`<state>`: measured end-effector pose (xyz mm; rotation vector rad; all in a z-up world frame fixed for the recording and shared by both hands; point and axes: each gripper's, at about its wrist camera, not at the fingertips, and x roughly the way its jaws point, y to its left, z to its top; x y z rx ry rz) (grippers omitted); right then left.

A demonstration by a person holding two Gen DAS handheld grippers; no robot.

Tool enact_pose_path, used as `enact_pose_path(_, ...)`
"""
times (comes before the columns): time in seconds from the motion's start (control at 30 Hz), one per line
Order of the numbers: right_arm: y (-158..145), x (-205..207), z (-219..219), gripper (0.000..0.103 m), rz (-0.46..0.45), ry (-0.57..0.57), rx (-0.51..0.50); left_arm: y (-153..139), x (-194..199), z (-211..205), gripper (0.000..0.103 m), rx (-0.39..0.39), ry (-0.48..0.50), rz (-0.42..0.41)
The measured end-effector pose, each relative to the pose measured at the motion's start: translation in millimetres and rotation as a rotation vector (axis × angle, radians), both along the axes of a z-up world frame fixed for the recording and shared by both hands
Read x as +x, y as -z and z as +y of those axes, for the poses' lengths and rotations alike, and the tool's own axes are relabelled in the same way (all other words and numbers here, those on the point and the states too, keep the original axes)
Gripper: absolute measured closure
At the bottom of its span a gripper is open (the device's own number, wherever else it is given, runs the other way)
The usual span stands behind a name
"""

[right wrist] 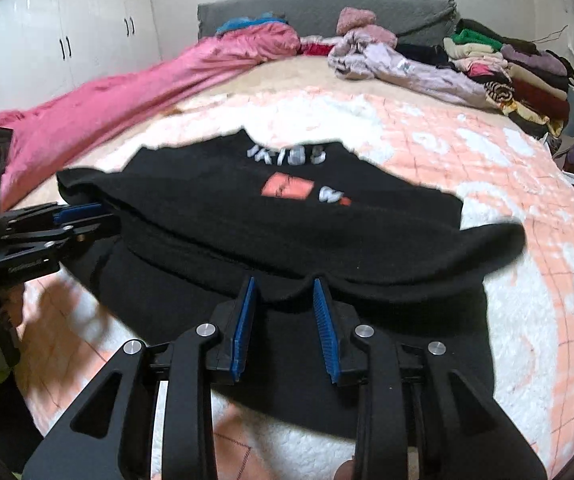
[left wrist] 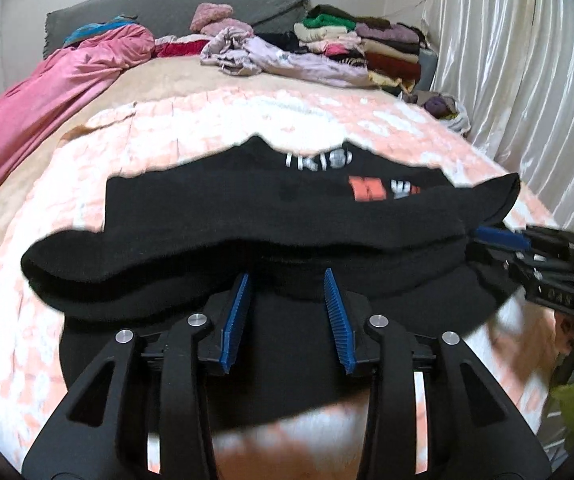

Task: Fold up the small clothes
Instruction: 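Carry the hem over the body toward the collar with both grippers, then lower the hem onto the collar area and open both grippers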

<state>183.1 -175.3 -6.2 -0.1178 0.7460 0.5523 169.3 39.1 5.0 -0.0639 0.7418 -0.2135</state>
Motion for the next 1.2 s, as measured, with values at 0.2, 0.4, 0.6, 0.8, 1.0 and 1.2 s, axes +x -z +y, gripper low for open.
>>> enact_pose_path(0.2, -14, -10, 13, 0.073, -0.026, -0.092, 0.033, -1, 44, 8, 0.070, -0.045, -0.060, 0.045)
enact_pose_path(0.4, -2, -8, 30, 0.063, -0.014, -0.156, -0.058, 4, 71, 27, 0.070, -0.150, -0.144, 0.077)
enact_pose_path(0.6, 6, 16, 37, 0.054, -0.013, -0.117, -0.123, 0, 58, 45, 0.068, -0.156, -0.171, 0.024)
enact_pose_path(0.8, -2, 59, 44, 0.050, -0.079, -0.032, -0.166, -4, 46, 61, 0.066, -0.139, -0.198, 0.004)
enact_pose_path(1.0, -21, 94, 20, 0.046, -0.097, 0.114, -0.103, -10, 38, 86, 0.065, -0.086, -0.276, -0.032)
enact_pose_path(1.2, -28, 96, -35, 0.033, -0.099, 0.279, -0.022, -3, 39, 123, 0.064, -0.150, -0.357, 0.006)
